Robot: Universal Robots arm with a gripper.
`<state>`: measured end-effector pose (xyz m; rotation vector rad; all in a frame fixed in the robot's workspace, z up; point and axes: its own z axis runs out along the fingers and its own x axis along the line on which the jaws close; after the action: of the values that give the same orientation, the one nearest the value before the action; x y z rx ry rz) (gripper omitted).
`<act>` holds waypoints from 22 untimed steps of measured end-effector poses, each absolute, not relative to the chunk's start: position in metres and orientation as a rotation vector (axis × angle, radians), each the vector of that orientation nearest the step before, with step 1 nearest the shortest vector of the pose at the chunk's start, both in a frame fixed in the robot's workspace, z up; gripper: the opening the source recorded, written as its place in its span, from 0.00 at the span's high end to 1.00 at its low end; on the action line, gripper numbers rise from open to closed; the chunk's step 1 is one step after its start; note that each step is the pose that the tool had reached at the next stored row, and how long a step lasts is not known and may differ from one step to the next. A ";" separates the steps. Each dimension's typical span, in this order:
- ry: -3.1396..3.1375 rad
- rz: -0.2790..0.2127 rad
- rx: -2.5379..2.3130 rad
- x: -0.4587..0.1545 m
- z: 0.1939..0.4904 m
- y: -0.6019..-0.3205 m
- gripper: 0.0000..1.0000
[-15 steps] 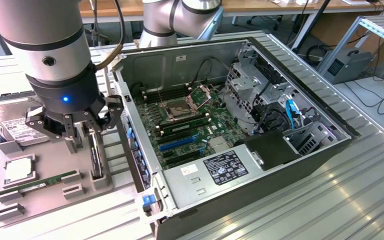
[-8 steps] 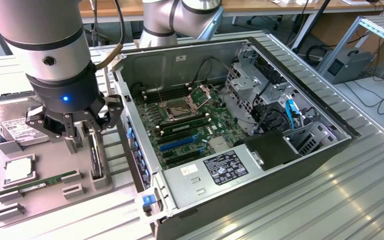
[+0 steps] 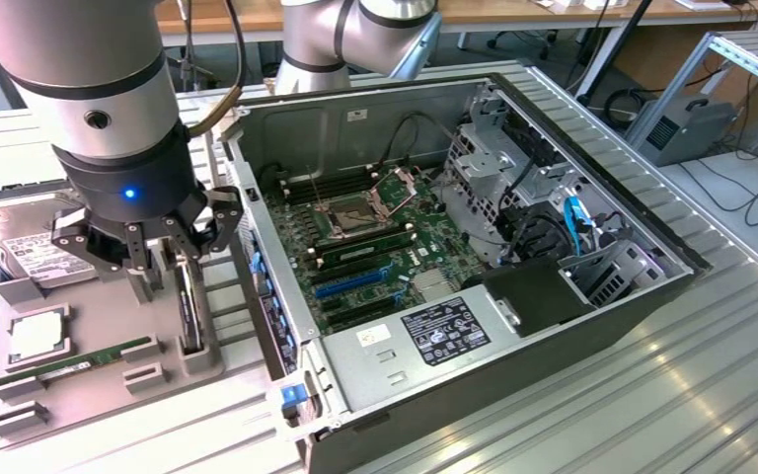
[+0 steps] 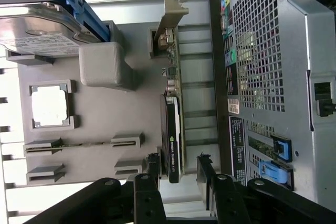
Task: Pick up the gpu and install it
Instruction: 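Pick up the gpu and move the gpu toward the slot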
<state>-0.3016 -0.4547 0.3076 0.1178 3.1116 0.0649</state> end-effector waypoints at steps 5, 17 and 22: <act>3.112 0.065 0.118 -0.302 0.307 -0.453 0.58; 3.112 0.065 0.118 -0.302 0.303 -0.442 0.58; 3.112 0.063 0.118 -0.302 0.300 -0.438 0.58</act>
<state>-0.3016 -0.4379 0.2996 0.1177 3.1115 0.0632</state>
